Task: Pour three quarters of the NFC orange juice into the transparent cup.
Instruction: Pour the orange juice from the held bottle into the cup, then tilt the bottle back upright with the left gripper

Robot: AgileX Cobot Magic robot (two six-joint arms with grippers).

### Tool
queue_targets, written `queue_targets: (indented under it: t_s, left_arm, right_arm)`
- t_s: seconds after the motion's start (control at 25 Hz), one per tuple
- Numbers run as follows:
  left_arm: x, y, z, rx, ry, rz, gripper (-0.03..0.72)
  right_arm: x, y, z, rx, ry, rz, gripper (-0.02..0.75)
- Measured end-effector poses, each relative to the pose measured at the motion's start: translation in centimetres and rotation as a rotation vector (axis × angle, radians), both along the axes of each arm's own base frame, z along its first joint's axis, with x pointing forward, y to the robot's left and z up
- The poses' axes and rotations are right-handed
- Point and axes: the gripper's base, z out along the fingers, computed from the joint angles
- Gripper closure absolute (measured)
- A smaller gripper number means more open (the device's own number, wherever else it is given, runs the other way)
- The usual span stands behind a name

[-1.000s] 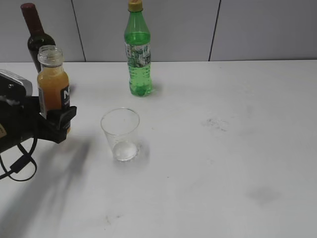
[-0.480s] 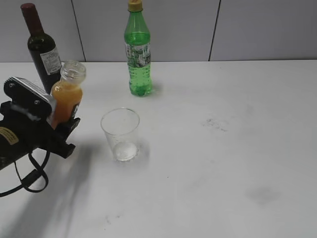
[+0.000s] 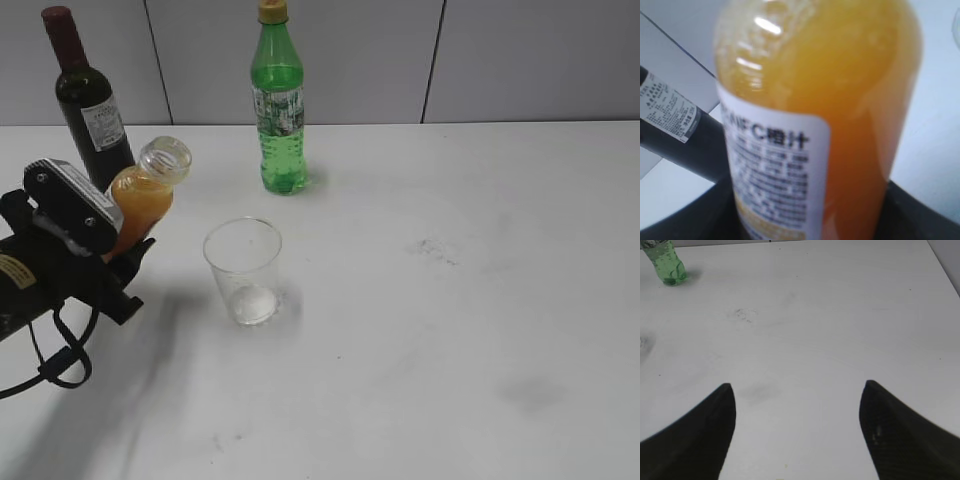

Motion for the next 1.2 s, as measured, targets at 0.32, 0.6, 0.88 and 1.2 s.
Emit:
queue_targets:
  t_s: [0.32, 0.6, 0.88, 1.2]
  left_arm:
    - [0.0, 0.2, 0.0, 0.076, -0.020, -0.010, 0.209]
    - [0.2, 0.5, 0.0, 0.132, -0.024, 0.013, 0.209]
    - [1.0, 0.4, -0.1, 0.229, 0.015, 0.005, 0.209]
    - [1.2, 0.4, 0.0, 0.329, -0.008, -0.032, 0.209]
  right_arm:
    - [0.0, 0.0, 0.0, 0.000, 0.000, 0.000, 0.147]
    - [0.0, 0.0, 0.0, 0.000, 0.000, 0.000, 0.147]
    - [0.0, 0.0, 0.0, 0.000, 0.000, 0.000, 0.147]
    - [0.0, 0.0, 0.0, 0.001, 0.000, 0.000, 0.147]
